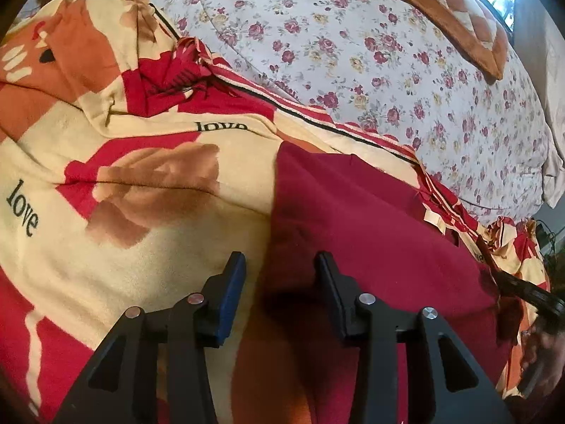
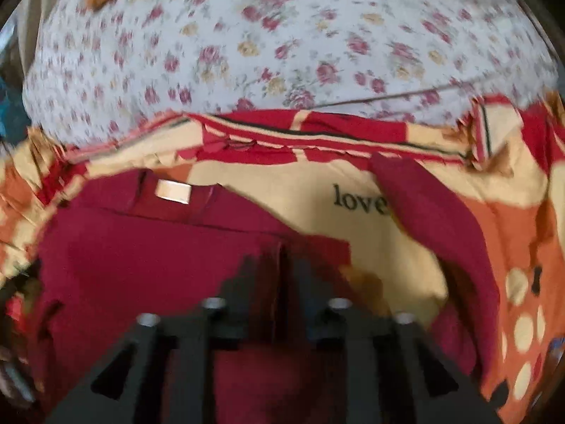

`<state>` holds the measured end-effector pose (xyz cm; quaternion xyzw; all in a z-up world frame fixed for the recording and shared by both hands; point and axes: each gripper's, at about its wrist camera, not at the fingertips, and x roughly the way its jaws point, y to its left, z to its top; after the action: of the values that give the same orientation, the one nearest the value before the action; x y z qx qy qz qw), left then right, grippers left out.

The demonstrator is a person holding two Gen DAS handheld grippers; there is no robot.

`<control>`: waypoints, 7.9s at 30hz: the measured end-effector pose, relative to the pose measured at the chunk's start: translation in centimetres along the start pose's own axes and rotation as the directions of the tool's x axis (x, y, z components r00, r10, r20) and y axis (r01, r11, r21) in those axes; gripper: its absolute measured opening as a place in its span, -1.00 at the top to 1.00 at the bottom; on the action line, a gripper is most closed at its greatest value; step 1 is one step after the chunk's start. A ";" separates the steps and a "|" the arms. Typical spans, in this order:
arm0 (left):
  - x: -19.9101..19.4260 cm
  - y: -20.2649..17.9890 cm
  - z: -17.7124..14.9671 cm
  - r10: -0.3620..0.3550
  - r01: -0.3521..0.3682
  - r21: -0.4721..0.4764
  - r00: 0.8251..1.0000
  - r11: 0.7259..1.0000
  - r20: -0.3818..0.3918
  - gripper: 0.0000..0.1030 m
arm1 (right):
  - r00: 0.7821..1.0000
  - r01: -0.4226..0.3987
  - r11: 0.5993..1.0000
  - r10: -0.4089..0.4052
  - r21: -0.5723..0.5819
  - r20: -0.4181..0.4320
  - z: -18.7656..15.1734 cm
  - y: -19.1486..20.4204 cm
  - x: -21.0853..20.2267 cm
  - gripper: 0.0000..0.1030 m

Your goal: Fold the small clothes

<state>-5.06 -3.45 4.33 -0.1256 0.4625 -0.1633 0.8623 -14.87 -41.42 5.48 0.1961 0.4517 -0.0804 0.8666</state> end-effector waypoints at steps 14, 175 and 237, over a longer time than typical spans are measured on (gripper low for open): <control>-1.5 -0.6 -0.3 0.002 -0.002 0.003 0.998 1.000 0.058 0.57 | 0.996 -0.081 0.995 0.084 -0.053 0.043 -4.2 2.0 -4.8 -0.02; 1.1 -4.8 1.6 -0.043 0.041 0.071 0.999 0.997 0.022 1.00 | 0.998 -0.041 0.993 0.035 0.107 0.061 -1.2 -4.4 -1.1 0.05; 1.4 -5.6 0.4 -0.028 0.024 0.097 0.999 0.995 0.034 0.73 | 0.994 -0.109 0.993 0.109 0.035 0.006 -5.6 -1.1 -2.3 -0.20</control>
<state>-4.90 -9.11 5.51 -0.0925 0.4372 -0.1946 0.8732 -20.72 -40.16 4.22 0.2354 0.4369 -0.0413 0.8672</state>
